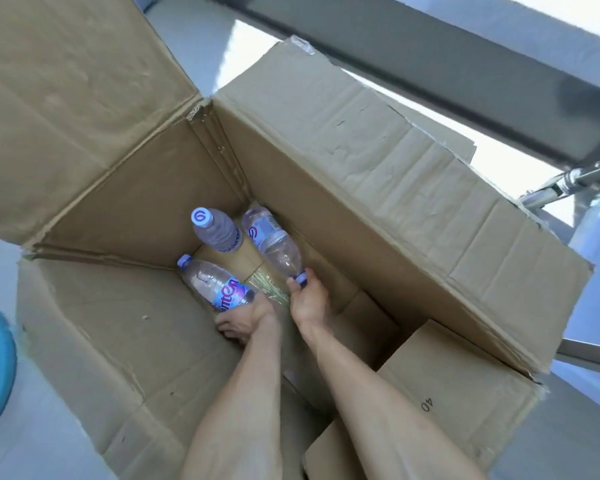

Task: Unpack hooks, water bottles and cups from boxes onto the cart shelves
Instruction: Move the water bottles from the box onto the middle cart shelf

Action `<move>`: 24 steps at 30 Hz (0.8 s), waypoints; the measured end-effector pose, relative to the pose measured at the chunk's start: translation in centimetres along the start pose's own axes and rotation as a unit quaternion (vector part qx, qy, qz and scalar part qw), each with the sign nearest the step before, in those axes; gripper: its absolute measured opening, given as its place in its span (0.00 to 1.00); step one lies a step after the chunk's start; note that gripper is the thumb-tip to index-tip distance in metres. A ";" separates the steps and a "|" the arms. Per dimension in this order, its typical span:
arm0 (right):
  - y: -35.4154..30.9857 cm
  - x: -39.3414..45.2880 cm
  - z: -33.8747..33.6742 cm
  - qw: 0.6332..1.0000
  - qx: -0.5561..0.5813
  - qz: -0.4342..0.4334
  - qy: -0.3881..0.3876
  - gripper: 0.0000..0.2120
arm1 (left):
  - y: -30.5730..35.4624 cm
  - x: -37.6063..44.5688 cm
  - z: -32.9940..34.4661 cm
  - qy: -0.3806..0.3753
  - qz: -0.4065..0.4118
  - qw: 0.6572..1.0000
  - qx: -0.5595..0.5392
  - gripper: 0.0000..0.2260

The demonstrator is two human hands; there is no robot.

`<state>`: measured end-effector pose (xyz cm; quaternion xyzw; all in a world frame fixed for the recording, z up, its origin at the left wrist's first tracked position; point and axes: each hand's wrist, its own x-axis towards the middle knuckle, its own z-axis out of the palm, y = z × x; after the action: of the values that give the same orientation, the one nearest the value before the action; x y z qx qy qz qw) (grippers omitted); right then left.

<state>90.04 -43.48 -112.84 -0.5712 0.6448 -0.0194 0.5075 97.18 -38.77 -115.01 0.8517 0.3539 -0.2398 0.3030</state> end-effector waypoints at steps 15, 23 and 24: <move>-5.5 -11.0 -11.2 0.972 0.075 -0.169 0.145 0.08 | 0.9 -9.9 -6.9 -0.136 0.066 0.983 -0.104 0.28; -9.5 -17.3 -20.6 0.903 0.286 -0.251 0.201 0.04 | 1.6 -16.9 -13.1 -0.140 0.255 0.943 -0.164 0.23; -9.6 -18.0 -22.4 0.893 0.327 -0.227 0.208 0.05 | 1.3 -17.9 -14.4 -0.147 0.293 0.928 -0.176 0.23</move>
<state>78.73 -45.56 -84.82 -0.4864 0.5455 -0.4625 0.5020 89.56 -37.85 -93.30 0.8054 0.0767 -0.1967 0.5539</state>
